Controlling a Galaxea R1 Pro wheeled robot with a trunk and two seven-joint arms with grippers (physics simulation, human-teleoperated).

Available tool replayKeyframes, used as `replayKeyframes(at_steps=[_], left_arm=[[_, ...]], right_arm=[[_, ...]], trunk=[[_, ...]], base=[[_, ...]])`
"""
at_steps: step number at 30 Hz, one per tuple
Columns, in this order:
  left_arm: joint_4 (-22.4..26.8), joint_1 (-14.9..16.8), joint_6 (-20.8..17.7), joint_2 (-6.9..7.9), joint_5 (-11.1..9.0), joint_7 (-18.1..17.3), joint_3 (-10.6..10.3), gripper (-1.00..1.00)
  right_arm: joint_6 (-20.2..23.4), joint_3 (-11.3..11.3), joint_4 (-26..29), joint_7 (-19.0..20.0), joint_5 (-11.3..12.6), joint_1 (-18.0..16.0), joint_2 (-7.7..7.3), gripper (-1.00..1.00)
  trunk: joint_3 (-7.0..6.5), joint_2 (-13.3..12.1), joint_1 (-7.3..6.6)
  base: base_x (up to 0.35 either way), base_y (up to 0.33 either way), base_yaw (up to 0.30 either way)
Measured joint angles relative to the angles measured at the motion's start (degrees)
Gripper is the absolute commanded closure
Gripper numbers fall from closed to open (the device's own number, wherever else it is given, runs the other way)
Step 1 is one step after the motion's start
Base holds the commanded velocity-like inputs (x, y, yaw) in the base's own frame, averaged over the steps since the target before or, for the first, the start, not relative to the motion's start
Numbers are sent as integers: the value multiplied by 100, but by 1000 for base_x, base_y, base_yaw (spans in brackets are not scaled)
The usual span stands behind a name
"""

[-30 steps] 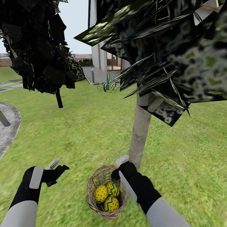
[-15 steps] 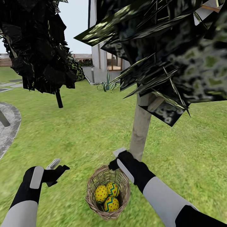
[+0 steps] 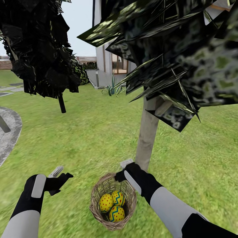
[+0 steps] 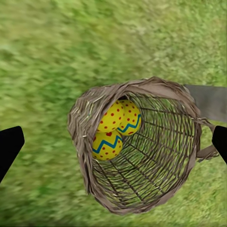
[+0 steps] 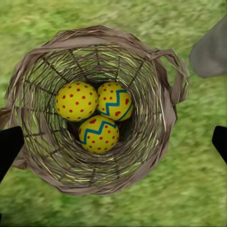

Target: Take the three Easter eggs out of the wicker basket on the lawn in the garden, then place them on the lawn next to a single tree (choose any tree) so that all three eggs are next to the same tree and none are left in the basket.

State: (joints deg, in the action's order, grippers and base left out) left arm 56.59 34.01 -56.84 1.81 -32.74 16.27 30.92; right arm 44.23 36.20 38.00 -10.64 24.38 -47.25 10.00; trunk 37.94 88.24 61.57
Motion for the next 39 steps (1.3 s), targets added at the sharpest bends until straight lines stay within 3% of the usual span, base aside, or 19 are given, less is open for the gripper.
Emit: replayKeyframes(at_steps=[6, 9, 11, 15, 23, 39], left_arm=[[0, -1, 0, -40, 3, 0, -15, -100], [-3, -1, 0, -53, 4, 0, -21, -100], [-4, -1, 0, -56, 5, 0, -22, -100], [-10, -2, 0, -58, 5, 0, -23, -100], [-20, -1, 6, -51, 3, 0, -26, -100], [-55, -3, 8, -41, 5, 0, -24, -100]], right_arm=[[-23, 49, 69, 33, -1, -14, 0, -100], [-17, 78, 78, 289, -4, -14, 0, -100], [-15, 197, 83, 545, -6, -13, 0, -100], [-37, 505, 90, 675, -10, -6, 0, -100], [-27, 671, 83, 662, -27, 3, 0, -100], [-24, 681, 99, 628, -60, 3, 0, -100]], trunk=[[108, 241, 132], [162, 361, 198], [198, 441, 242], [269, 602, 330], [421, 923, 505], [713, 1565, 857]], base=[[0, 0, 0], [0, 0, 0], [0, 0, 0], [0, 0, 0], [0, 0, 78], [0, 0, 16]])
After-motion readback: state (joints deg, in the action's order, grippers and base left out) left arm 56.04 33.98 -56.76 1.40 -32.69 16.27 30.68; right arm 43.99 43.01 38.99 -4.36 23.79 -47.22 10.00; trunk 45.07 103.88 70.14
